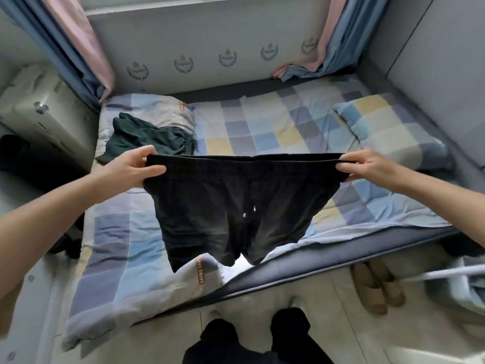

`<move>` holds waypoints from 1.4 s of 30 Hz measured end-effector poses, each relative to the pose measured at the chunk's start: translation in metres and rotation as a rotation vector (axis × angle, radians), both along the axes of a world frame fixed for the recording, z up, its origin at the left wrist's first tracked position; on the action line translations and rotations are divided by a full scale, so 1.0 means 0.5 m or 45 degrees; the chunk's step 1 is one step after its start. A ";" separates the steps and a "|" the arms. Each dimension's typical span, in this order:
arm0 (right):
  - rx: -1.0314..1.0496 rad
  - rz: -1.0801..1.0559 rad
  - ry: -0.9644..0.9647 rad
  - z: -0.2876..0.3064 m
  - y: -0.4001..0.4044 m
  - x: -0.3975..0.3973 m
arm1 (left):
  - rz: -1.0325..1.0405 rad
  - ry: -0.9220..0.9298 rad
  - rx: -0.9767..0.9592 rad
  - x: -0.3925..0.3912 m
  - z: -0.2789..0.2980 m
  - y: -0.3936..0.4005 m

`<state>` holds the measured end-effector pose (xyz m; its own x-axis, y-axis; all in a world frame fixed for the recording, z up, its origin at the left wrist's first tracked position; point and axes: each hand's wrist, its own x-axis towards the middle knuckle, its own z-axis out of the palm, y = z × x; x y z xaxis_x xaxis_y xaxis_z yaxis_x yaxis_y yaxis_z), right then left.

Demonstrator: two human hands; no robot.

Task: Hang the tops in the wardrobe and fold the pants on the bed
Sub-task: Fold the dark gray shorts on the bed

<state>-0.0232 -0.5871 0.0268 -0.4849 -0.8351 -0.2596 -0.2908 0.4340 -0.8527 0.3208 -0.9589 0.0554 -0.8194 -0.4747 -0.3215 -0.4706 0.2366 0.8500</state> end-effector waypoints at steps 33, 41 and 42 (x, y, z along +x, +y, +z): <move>0.906 0.218 0.117 -0.439 -0.178 -0.477 | -0.033 -0.682 -0.038 -0.488 -0.541 -0.047; 0.587 -0.142 0.596 -0.913 -0.339 -0.588 | 0.426 -0.572 -0.542 -0.667 -0.981 -0.091; 0.568 -0.168 0.602 -0.957 -0.341 -0.595 | 0.461 -0.573 -0.536 -0.673 -1.025 -0.090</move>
<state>-0.3205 -0.7574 -0.4517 -0.7226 -0.6224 -0.3009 -0.5095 0.7736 -0.3766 -0.0158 -1.0039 -0.4572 -0.4178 -0.8500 -0.3208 -0.8653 0.2646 0.4258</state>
